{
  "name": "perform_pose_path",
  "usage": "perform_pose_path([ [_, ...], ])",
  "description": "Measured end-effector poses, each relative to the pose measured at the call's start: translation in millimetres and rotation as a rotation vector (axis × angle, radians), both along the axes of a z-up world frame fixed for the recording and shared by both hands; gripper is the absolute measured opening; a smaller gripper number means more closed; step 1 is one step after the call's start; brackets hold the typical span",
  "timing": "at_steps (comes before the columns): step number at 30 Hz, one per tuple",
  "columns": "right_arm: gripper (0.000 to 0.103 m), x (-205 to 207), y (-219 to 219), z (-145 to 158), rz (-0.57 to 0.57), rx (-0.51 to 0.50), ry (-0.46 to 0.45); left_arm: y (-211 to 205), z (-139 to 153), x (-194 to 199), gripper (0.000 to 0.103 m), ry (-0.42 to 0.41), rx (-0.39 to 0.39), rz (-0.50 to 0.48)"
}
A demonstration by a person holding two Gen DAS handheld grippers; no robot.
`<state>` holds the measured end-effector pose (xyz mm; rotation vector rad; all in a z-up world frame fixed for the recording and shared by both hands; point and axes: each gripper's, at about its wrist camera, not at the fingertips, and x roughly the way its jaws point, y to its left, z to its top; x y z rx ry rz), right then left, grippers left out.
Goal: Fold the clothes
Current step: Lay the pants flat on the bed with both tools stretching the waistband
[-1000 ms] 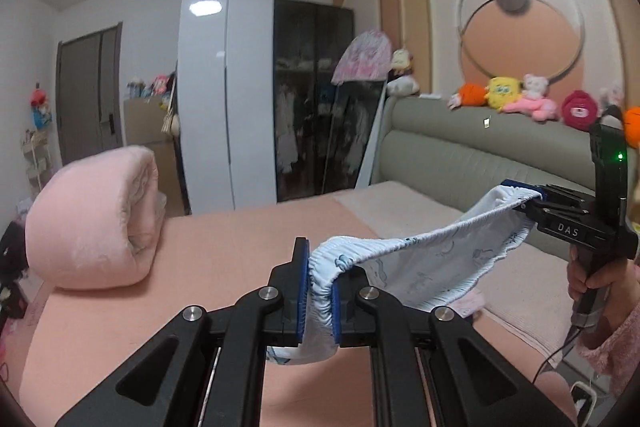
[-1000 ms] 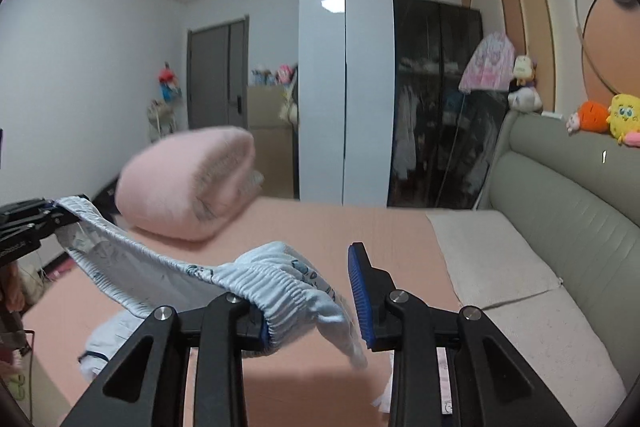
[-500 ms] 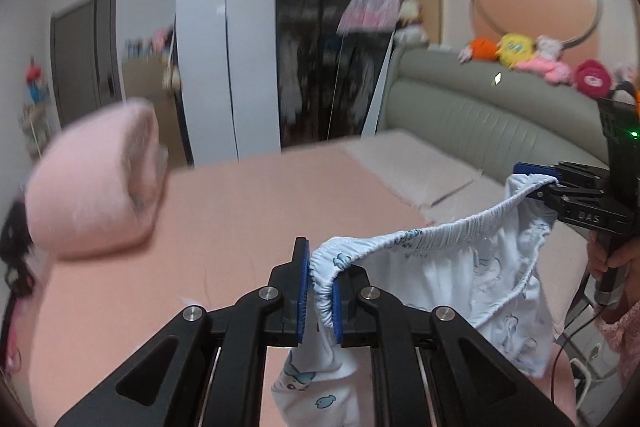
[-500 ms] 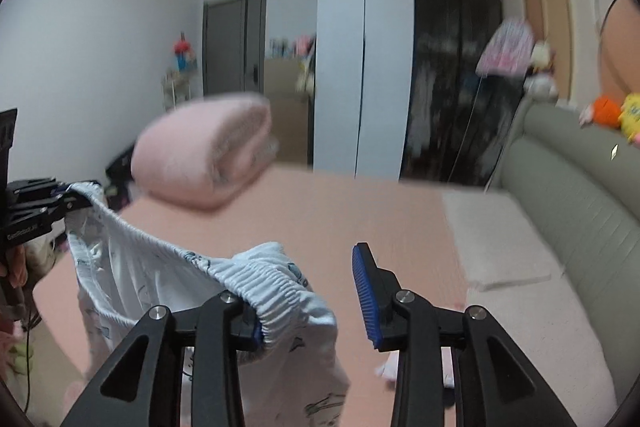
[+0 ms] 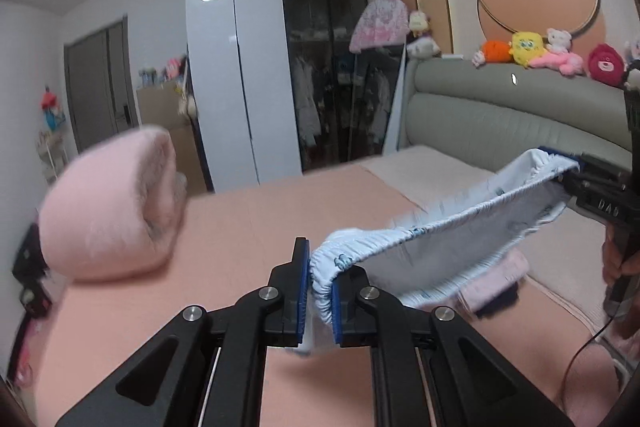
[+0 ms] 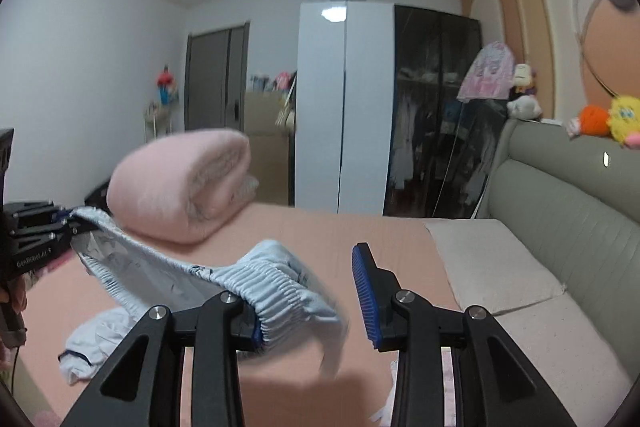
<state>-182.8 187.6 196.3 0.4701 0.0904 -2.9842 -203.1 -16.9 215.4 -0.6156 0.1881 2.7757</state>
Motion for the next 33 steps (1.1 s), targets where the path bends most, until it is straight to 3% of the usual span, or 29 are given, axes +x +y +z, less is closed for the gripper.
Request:
perform_pose_path([
  [2, 0.035, 14.3, 1.8, -34.1, -0.004, -0.004, -0.047, 0.0, -35.6, 5.4, 0.008, -0.060, -0.018, 0.005],
  [4, 0.035, 15.9, -0.4, -82.0, -0.018, 0.020, -0.141, 4.0, -89.4, 3.7, 0.008, -0.160, -0.051, 0.004],
  [9, 0.035, -16.0, -1.7, -259.2, -0.040, 0.027, -0.569, 14.3, -259.0, -14.9, 0.008, -0.468, -0.148, 0.036],
  [11, 0.034, -23.3, 1.4, -320.6, -0.063, 0.023, -0.698, 21.2, -302.2, -14.2, 0.008, -0.530, -0.217, 0.040],
  [13, 0.034, -23.0, 1.5, -352.3, -0.072, 0.049, -0.753, 24.7, -331.3, -9.0, 0.008, -0.565, -0.265, 0.039],
  [16, 0.034, -16.5, 0.8, -381.3, -0.081, 0.073, -0.800, 25.2, -354.4, -3.8, 0.008, -0.617, -0.286, 0.033],
  [18, 0.034, -9.7, -3.4, -390.0, -0.074, 0.134, -0.781, 27.9, -365.4, 3.3, 0.008, -0.623, -0.327, 0.024],
  [20, 0.034, -2.1, -10.8, -388.9, -0.069, 0.221, -0.738, 32.1, -366.7, 12.5, 0.007, -0.604, -0.352, 0.015],
  [22, 0.034, 5.3, -12.1, -387.8, -0.065, 0.245, -0.735, 31.0, -359.0, 16.8, 0.007, -0.618, -0.325, 0.004],
  [33, 0.034, 46.5, 4.5, -360.2, 0.033, 0.100, -0.839, 23.6, -342.3, 84.0, 0.007, -0.672, -0.270, -0.084],
])
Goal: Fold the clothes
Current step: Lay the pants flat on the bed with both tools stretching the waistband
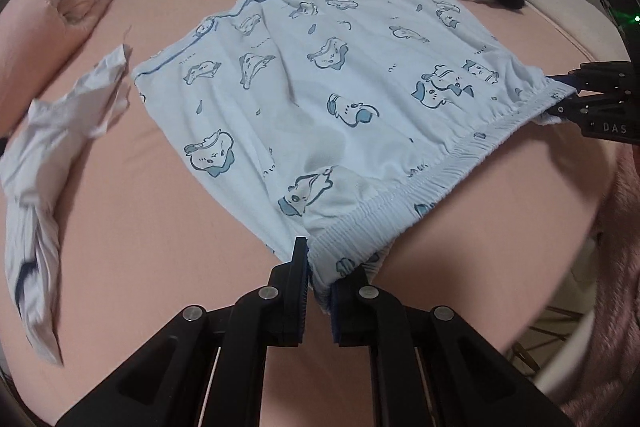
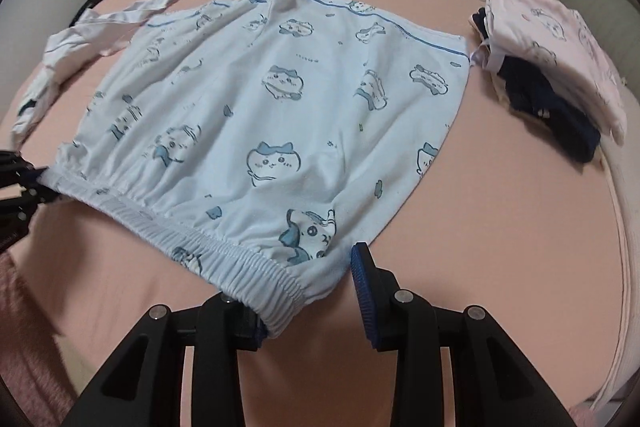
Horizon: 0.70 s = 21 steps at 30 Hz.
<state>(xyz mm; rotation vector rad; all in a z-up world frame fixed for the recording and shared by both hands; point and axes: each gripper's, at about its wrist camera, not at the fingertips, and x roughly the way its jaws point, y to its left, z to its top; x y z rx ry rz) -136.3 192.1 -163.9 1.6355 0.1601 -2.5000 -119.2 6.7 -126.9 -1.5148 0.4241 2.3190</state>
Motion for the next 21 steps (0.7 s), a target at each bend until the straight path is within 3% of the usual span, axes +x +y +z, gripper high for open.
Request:
perform_pose_path([
  [3, 0.034, 12.3, -1.7, 1.1, 0.015, -0.028, -0.039, -1.7, -6.4, 14.6, 0.007, -0.032, 0.000, -0.009],
  [5, 0.036, 14.1, -7.4, -11.7, 0.063, -0.003, -0.095, -0.3, -17.9, 15.1, 0.009, -0.049, -0.032, -0.030],
  [7, 0.040, 14.4, -9.4, -21.7, 0.082, 0.023, -0.088, 5.7, -17.8, 15.0, 0.009, -0.044, -0.064, -0.037],
  [9, 0.041, 9.8, -7.2, -12.4, 0.054, 0.012, -0.089, 11.9, -10.8, 19.0, 0.010, -0.031, -0.096, -0.064],
  [12, 0.053, 11.5, -2.9, 8.3, 0.035, 0.008, -0.041, 8.0, -3.2, 25.5, 0.015, -0.030, -0.061, -0.072],
  [14, 0.066, 12.5, 1.4, 19.9, 0.030, 0.013, -0.006, 0.6, -0.9, 26.2, 0.030, -0.051, -0.013, -0.045],
  [16, 0.070, 11.2, 6.2, 22.5, 0.029, 0.005, 0.008, -5.6, -1.8, 24.2, 0.048, -0.052, 0.008, -0.027],
  [21, 0.072, -11.2, 10.0, -16.1, 0.041, 0.078, -0.046, -7.6, 9.0, 24.5, 0.052, 0.032, 0.069, -0.035],
])
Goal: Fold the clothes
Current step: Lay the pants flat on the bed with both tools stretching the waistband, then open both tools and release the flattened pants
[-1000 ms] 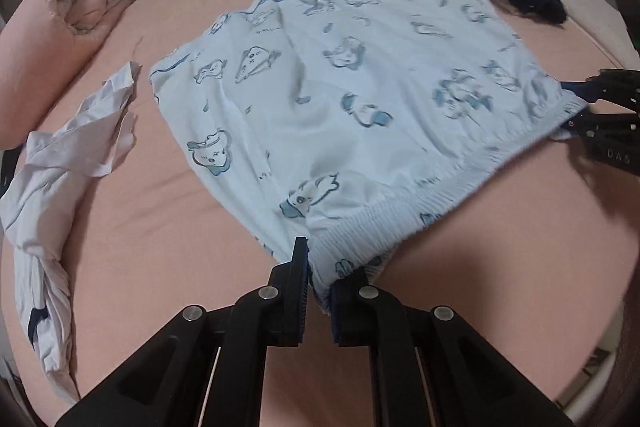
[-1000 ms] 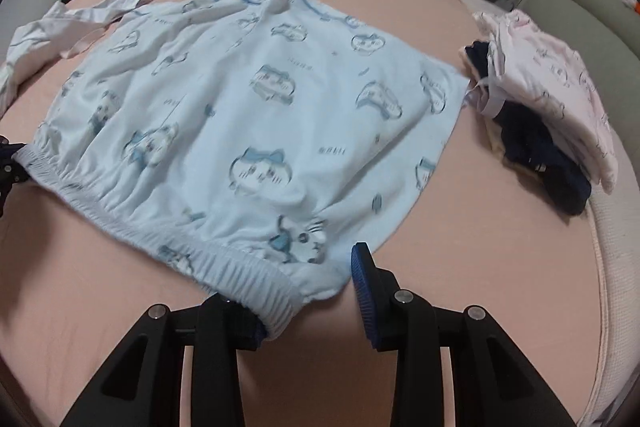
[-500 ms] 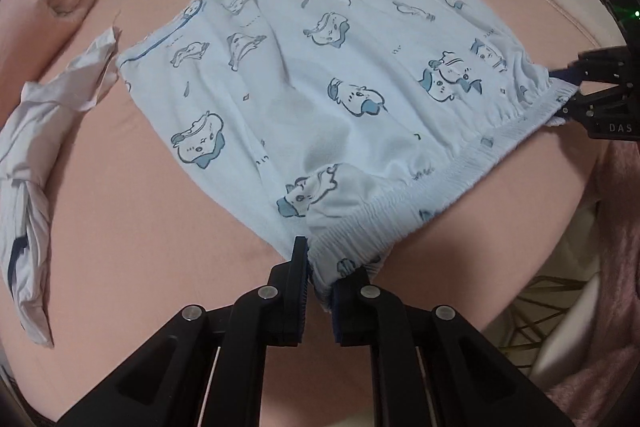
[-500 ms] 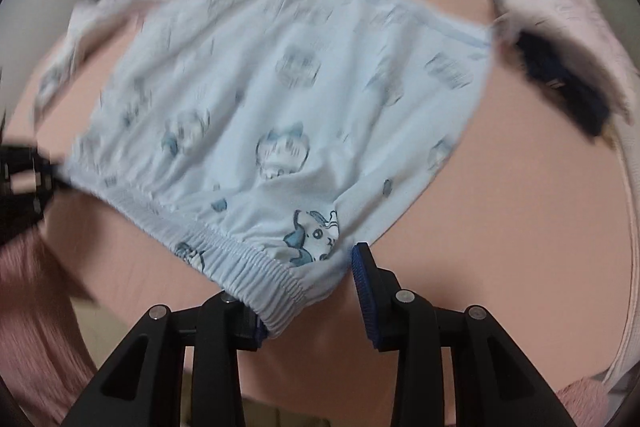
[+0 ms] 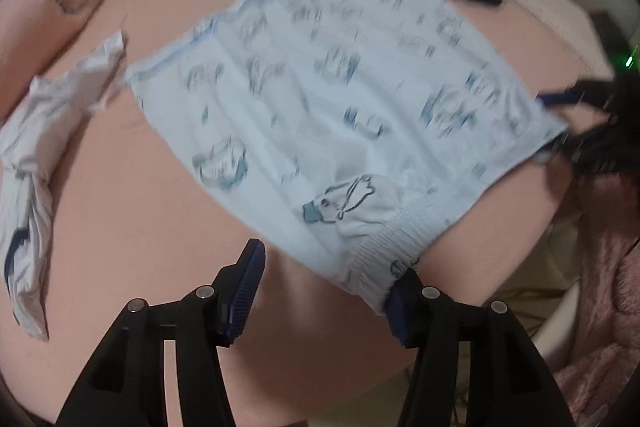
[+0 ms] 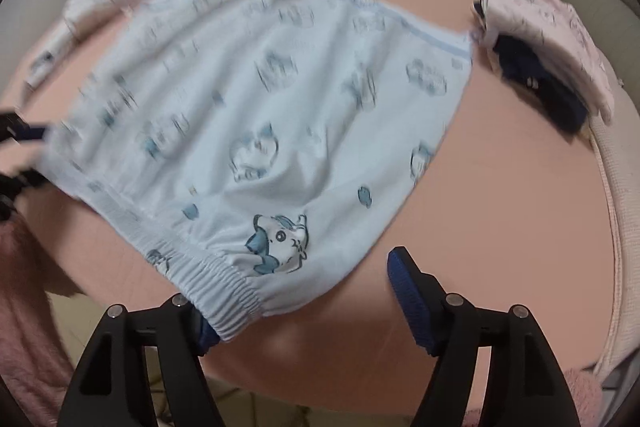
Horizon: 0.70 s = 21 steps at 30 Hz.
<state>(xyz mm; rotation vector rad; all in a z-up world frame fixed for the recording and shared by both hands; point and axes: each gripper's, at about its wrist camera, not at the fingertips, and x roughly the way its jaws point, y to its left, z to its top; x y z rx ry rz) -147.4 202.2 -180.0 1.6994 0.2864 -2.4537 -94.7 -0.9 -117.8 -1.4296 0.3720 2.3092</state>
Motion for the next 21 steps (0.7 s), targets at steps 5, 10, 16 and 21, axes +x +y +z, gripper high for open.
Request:
perform_pose_path([
  [5, 0.082, 16.6, -11.3, 27.6, 0.126, -0.048, 0.130, -5.5, 16.8, -4.7, 0.052, 0.033, 0.014, -0.111],
  [10, 0.082, 7.6, -20.9, 29.3, 0.187, -0.029, 0.140, -11.8, 35.9, 6.2, 0.052, 0.129, 0.032, -0.146],
  [16, 0.082, 8.3, -15.6, 46.0, 0.149, -0.172, 0.136, -4.3, 28.7, 19.1, 0.052, 0.029, 0.112, -0.218],
  [21, 0.082, 6.2, 5.0, 68.3, 0.050, -0.240, 0.174, -21.1, 22.0, -4.8, 0.052, 0.094, 0.084, -0.020],
])
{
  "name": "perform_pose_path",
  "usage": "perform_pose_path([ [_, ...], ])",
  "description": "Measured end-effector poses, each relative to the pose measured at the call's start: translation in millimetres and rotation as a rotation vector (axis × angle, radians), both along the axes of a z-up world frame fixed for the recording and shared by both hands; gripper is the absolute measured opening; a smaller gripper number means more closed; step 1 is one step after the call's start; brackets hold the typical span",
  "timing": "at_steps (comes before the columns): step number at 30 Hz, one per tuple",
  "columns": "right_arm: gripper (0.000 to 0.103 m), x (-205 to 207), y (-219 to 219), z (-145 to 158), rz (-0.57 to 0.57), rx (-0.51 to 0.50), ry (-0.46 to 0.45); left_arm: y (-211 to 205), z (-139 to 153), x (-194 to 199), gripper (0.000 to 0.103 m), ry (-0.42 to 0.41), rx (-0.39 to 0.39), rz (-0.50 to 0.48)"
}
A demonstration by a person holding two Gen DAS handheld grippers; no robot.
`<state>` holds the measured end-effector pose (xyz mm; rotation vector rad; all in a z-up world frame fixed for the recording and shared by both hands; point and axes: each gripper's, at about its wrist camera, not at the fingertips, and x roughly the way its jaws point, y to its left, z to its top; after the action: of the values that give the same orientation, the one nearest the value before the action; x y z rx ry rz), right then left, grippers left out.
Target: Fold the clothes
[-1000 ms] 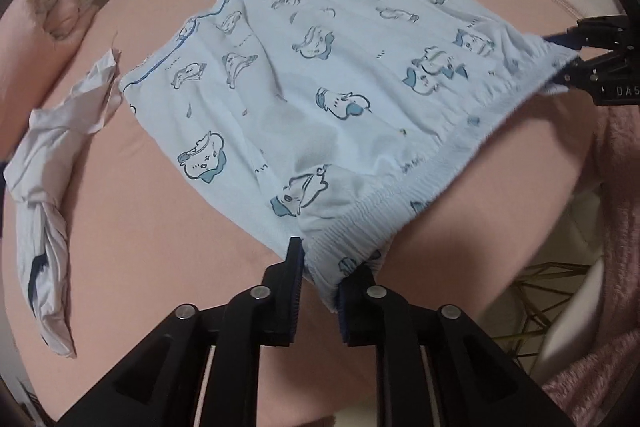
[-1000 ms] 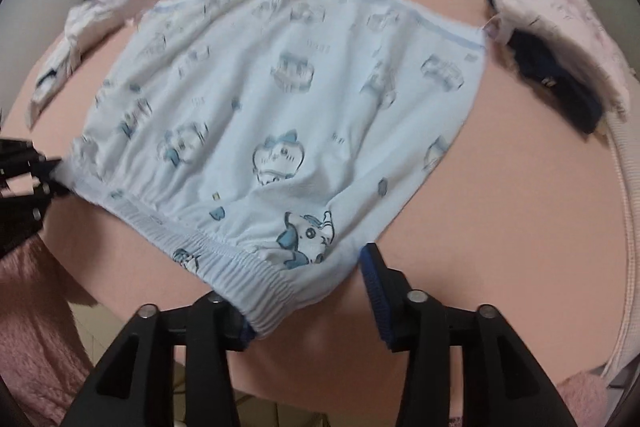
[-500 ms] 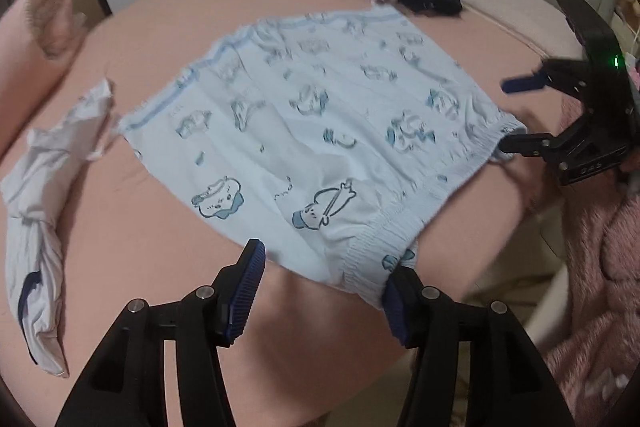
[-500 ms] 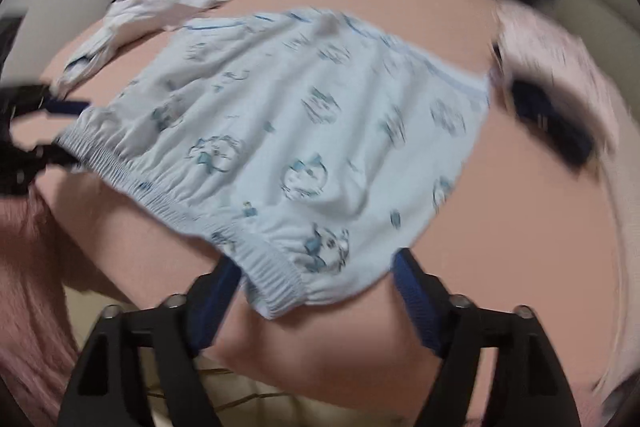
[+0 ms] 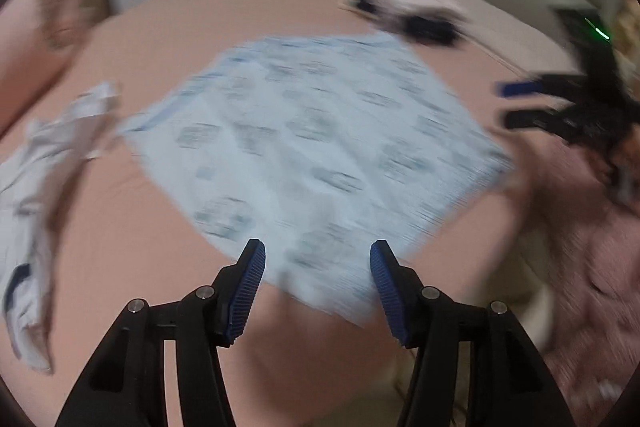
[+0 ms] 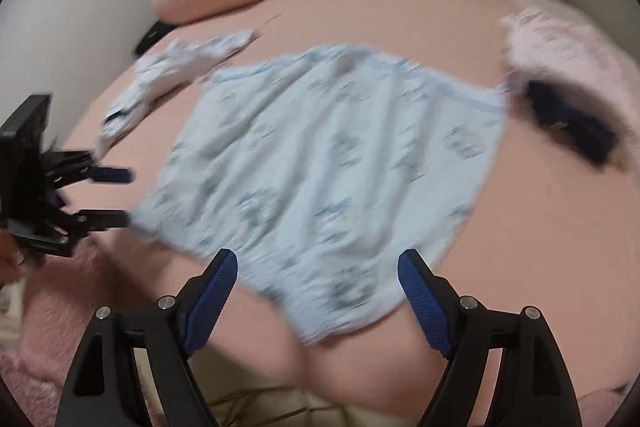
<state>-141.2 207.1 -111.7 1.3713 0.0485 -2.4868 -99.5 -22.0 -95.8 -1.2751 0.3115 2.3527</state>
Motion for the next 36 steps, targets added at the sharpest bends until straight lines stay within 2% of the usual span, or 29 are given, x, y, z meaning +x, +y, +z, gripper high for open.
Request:
perform_pose_path([
  [2, 0.082, -18.3, 10.4, -6.5, -0.045, 0.049, -0.011, 3.4, -3.1, -18.0, 0.052, 0.003, -0.029, 0.045],
  [4, 0.082, -37.5, 16.4, -19.1, -0.060, 0.040, -0.059, 15.8, -10.6, -31.7, 0.052, -0.049, -0.004, -0.011],
  [6, 0.082, -48.3, 5.8, -32.1, -0.018, 0.058, -0.106, 36.6, -23.3, -31.3, 0.052, -0.100, -0.062, -0.095],
  [9, 0.082, -40.2, -11.5, -54.2, 0.069, 0.192, -0.187, 47.2, -45.7, -11.7, 0.052, -0.144, -0.236, -0.157],
  [11, 0.082, -24.4, -8.0, -63.4, 0.115, 0.250, -0.211, 34.6, -40.7, -1.0, 0.052, -0.146, -0.180, -0.154],
  [14, 0.082, -11.5, 5.5, -55.2, 0.109, 0.212, -0.197, 14.4, -27.9, 1.5, 0.052, -0.129, -0.077, -0.107],
  [16, 0.082, -18.4, 12.8, -45.4, 0.059, 0.160, -0.196, 0.6, -17.7, -1.5, 0.052, -0.110, -0.004, -0.060],
  [20, 0.082, -44.5, 6.6, -28.8, 0.032, 0.122, -0.143, -16.5, -19.8, -36.1, 0.052, -0.121, -0.043, 0.070],
  [24, 0.082, -90.0, -11.8, -3.2, 0.059, 0.098, -0.088, -45.0, -8.3, -66.4, 0.052, -0.044, -0.040, 0.161],
  [27, 0.082, -139.2, -29.2, 9.8, 0.096, 0.061, -0.074, -48.1, -10.4, -98.4, 0.051, -0.024, -0.025, 0.179],
  [31, 0.082, -189.2, -66.8, -5.5, 0.158, 0.106, -0.095, -36.8, -25.3, -142.8, 0.051, -0.015, -0.014, 0.159],
  [36, 0.082, -232.4, -121.9, -49.3, 0.269, 0.200, -0.115, -29.6, -56.4, -177.3, 0.052, -0.014, -0.174, 0.134],
])
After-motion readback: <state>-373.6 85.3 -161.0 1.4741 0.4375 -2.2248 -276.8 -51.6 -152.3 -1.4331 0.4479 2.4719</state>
